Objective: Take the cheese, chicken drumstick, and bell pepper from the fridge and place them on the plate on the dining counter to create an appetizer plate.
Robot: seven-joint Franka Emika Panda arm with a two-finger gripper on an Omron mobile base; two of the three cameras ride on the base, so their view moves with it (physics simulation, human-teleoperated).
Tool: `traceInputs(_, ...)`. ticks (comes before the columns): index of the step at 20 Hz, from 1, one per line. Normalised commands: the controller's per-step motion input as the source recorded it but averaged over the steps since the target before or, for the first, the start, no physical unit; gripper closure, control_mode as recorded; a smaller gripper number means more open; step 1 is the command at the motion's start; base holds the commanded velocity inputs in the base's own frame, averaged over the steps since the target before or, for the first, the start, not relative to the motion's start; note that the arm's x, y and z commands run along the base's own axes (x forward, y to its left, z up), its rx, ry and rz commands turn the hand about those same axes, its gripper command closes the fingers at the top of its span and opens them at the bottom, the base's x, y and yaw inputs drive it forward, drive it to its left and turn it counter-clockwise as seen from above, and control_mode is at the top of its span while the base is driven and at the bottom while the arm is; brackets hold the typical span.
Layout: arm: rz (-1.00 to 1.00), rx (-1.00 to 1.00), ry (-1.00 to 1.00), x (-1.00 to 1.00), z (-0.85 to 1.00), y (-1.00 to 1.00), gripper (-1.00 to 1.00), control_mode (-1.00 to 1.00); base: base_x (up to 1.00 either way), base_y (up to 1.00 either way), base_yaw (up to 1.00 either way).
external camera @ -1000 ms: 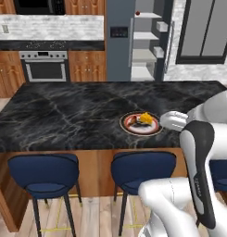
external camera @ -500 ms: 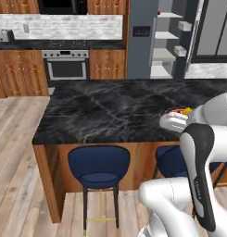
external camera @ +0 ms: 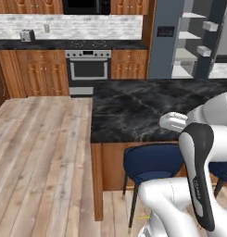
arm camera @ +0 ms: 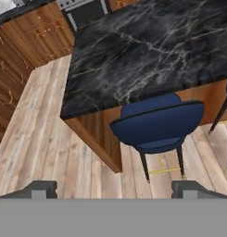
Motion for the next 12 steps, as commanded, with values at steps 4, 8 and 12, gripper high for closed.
traceInputs(4, 0.0, 0.0, 0.0, 0.0, 0.0, 0.0, -1.0, 1.0, 0.0, 1.0, 0.0)
traceInputs(8, 0.0, 0.0, 0.0, 0.0, 0.0, 0.0, -1.0, 1.0, 0.03, 1.0, 0.0)
traceInputs(12, 0.0, 0.0, 0.0, 0.0, 0.0, 0.0, -1.0, 1.0, 0.26, 1.0, 0.0)
